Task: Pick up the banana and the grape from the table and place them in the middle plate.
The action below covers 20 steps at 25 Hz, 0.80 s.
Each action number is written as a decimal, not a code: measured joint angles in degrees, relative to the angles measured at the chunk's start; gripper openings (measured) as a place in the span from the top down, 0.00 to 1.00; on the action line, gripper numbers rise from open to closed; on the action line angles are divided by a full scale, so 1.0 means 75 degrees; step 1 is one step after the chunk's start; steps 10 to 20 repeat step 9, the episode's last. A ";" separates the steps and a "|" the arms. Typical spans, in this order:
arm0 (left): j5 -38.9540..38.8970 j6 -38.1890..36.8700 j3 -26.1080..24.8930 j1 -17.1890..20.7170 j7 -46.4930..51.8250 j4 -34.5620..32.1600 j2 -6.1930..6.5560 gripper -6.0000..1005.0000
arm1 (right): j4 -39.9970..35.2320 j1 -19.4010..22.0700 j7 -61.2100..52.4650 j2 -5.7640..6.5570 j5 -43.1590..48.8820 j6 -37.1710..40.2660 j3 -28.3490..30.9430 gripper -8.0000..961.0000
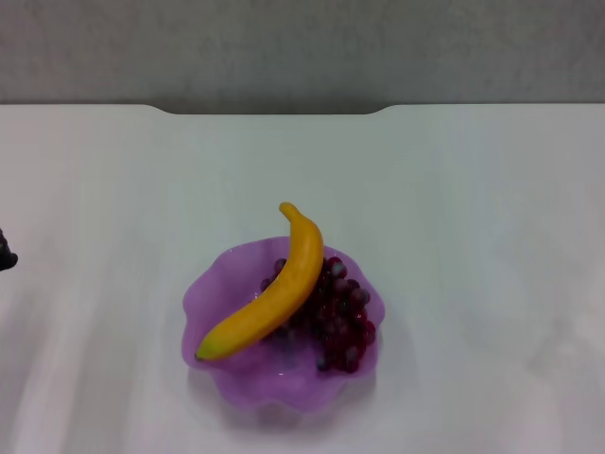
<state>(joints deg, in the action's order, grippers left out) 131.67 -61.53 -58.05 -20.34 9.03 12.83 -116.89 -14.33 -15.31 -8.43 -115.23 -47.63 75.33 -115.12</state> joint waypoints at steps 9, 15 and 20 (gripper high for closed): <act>-0.0002 0.0016 -0.0048 -0.0085 -0.0026 -0.0013 0.0008 0.90 | 0.0000 -0.0008 -0.0007 0.0000 0.0000 0.0023 0.0106 0.99; -0.0002 0.0016 -0.0048 -0.0085 -0.0026 -0.0013 0.0008 0.90 | 0.0000 -0.0008 -0.0007 0.0000 0.0000 0.0023 0.0106 0.99; -0.0002 0.0016 -0.0048 -0.0085 -0.0026 -0.0013 0.0008 0.90 | 0.0000 -0.0008 -0.0007 0.0000 0.0000 0.0023 0.0106 0.99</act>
